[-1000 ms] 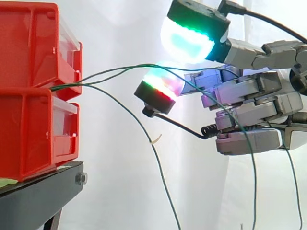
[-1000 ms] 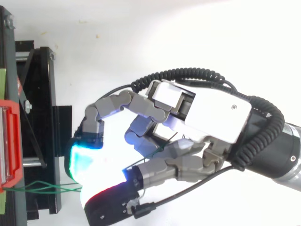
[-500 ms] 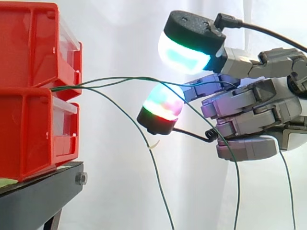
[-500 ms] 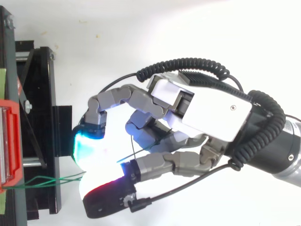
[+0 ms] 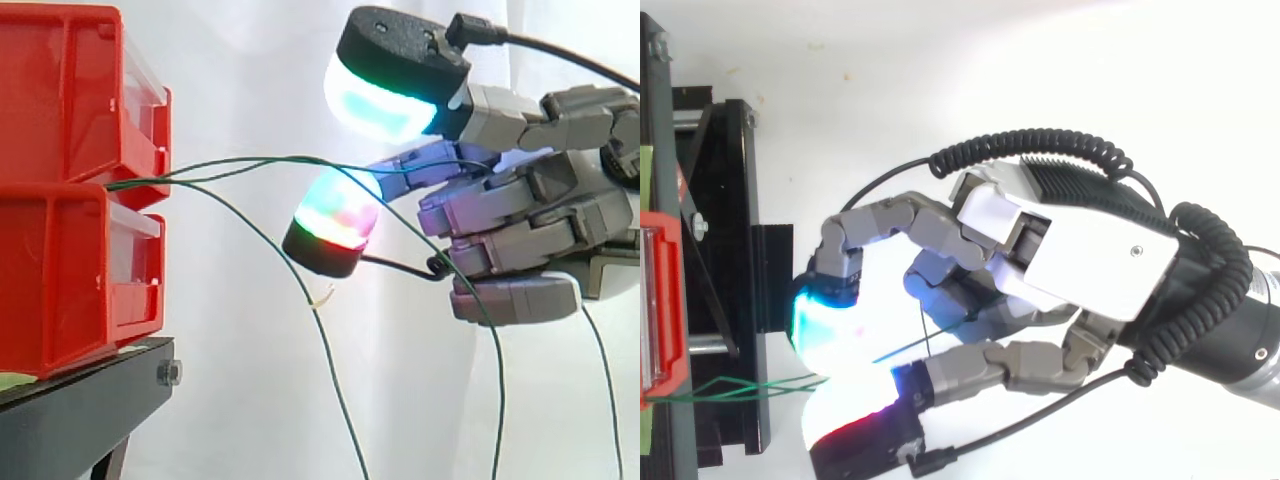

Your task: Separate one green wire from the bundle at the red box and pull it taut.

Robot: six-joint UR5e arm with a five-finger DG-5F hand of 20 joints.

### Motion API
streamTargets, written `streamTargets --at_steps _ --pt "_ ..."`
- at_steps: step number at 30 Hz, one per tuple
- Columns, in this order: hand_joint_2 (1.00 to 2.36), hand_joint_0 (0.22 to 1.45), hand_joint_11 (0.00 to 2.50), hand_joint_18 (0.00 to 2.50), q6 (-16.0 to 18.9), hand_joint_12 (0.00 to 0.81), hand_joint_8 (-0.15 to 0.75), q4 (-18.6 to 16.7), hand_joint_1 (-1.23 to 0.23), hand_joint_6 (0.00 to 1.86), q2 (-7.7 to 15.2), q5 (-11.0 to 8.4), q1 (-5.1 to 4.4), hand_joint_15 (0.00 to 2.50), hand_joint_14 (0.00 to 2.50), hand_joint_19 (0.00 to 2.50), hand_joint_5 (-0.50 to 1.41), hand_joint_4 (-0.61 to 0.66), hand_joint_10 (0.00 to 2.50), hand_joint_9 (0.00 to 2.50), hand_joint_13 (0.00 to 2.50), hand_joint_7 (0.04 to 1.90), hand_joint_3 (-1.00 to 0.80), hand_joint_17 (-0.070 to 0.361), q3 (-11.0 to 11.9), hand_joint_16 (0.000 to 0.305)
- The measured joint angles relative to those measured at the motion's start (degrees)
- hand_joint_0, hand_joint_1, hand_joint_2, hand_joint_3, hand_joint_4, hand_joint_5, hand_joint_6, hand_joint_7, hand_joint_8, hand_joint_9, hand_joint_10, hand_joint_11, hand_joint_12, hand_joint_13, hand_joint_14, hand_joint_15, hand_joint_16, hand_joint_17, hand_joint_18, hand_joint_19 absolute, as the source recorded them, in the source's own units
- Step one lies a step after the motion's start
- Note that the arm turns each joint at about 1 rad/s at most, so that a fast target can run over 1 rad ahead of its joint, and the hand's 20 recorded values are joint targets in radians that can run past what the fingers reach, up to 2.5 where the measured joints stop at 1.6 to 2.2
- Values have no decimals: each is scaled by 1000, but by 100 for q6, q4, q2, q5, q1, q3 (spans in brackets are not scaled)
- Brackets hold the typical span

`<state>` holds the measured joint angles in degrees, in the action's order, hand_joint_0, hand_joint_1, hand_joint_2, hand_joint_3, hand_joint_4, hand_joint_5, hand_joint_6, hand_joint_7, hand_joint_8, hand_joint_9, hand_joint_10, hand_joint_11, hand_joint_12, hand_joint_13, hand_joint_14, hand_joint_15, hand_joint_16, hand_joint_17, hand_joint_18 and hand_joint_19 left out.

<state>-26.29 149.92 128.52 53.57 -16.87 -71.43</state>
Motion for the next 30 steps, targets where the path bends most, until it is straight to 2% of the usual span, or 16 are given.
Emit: streamTargets --at_steps 4,10,14,17,21,30 --pt "1013 582 1770 2422 0 477 411 327 -777 810 -1 9 -42 586 2500 1542 -193 285 2500 1664 1914 1108 -376 122 175 54" --pt "1014 585 1877 2354 1 475 419 559 -819 827 -1 -3 -120 611 2500 1594 -208 272 2500 1539 1850 1106 -357 120 238 54" --pt "1014 585 2025 2344 -11 480 431 568 -830 831 2 -78 -181 598 2500 1615 -211 266 2500 1504 1839 1088 -370 119 241 53" --pt "1015 588 2017 2345 -21 469 427 551 -828 833 3 -161 -221 574 2500 1621 -211 266 2500 1498 1834 1079 -361 118 242 52" --pt "1017 610 1948 2355 -15 461 420 503 -750 837 2 -262 -258 585 2500 1620 -206 271 2500 1514 1845 1084 -332 115 241 51" --pt "1020 599 1907 2365 -8 462 429 480 -620 838 0 -290 -276 580 2500 1583 -200 280 2500 1550 1865 1087 -291 119 241 53"
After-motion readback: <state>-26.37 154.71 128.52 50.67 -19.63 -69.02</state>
